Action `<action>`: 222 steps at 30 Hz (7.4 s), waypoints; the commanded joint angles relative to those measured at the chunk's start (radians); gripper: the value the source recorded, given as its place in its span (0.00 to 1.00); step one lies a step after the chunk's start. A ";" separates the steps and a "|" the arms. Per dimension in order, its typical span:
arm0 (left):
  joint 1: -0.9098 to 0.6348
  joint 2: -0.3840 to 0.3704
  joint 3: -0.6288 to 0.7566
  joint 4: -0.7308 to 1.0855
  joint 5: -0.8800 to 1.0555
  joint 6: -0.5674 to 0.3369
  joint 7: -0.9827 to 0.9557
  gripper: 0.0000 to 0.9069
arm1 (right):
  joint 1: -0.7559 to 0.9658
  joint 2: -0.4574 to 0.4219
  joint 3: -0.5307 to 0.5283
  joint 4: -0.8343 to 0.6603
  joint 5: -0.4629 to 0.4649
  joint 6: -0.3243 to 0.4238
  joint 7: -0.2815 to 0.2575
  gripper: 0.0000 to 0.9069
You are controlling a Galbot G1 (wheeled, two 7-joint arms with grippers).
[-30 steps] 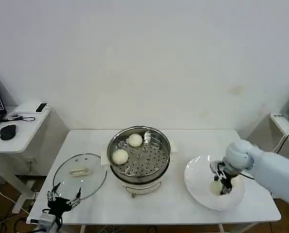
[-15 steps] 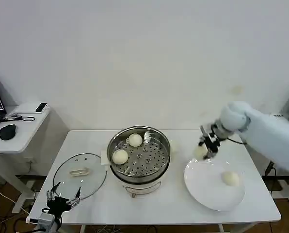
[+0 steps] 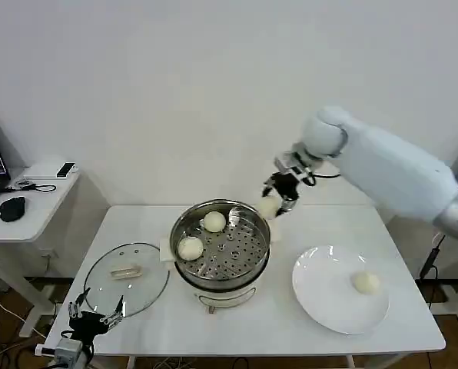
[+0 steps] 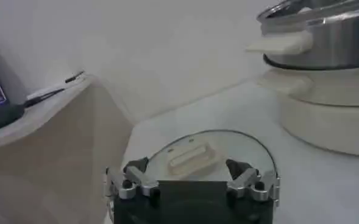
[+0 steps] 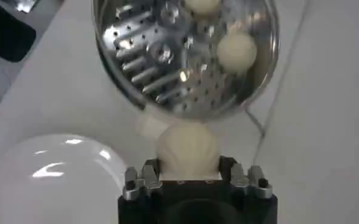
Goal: Take steamed baozi put them in steamer then cover it.
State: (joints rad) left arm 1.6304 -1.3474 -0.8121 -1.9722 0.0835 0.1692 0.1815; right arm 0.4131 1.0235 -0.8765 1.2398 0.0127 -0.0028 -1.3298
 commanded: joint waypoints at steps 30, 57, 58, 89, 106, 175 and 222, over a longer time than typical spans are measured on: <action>-0.023 -0.024 -0.002 0.022 0.006 -0.003 -0.004 1.00 | -0.117 0.269 -0.180 0.112 -0.312 0.263 0.079 0.71; -0.027 -0.025 -0.002 0.028 0.006 -0.004 -0.005 1.00 | -0.103 0.241 -0.185 0.240 -0.294 0.251 0.058 0.71; -0.027 -0.025 -0.002 0.029 0.005 -0.004 -0.005 1.00 | -0.103 0.242 -0.185 0.239 -0.295 0.251 0.058 0.71; -0.035 -0.032 -0.008 0.018 -0.024 0.002 0.001 1.00 | 0.055 -0.153 -0.080 0.368 -0.190 -0.155 0.324 1.00; -0.010 -0.011 0.021 -0.021 -0.023 0.003 0.003 1.00 | -0.102 -0.541 -0.041 0.362 -0.028 -0.517 0.084 1.00; -0.031 0.007 0.001 0.042 -0.023 0.008 0.010 1.00 | -0.581 -0.370 0.181 -0.005 -0.398 -0.357 0.159 0.92; -0.066 0.019 0.028 0.005 0.067 -0.002 -0.027 1.00 | 0.184 -0.044 -0.160 0.130 0.261 -0.640 0.149 0.79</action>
State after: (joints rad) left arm 1.5638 -1.3298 -0.7835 -1.9499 0.1231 0.1690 0.1593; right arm 0.3419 0.7401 -0.9113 1.4388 0.0649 -0.5808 -1.1822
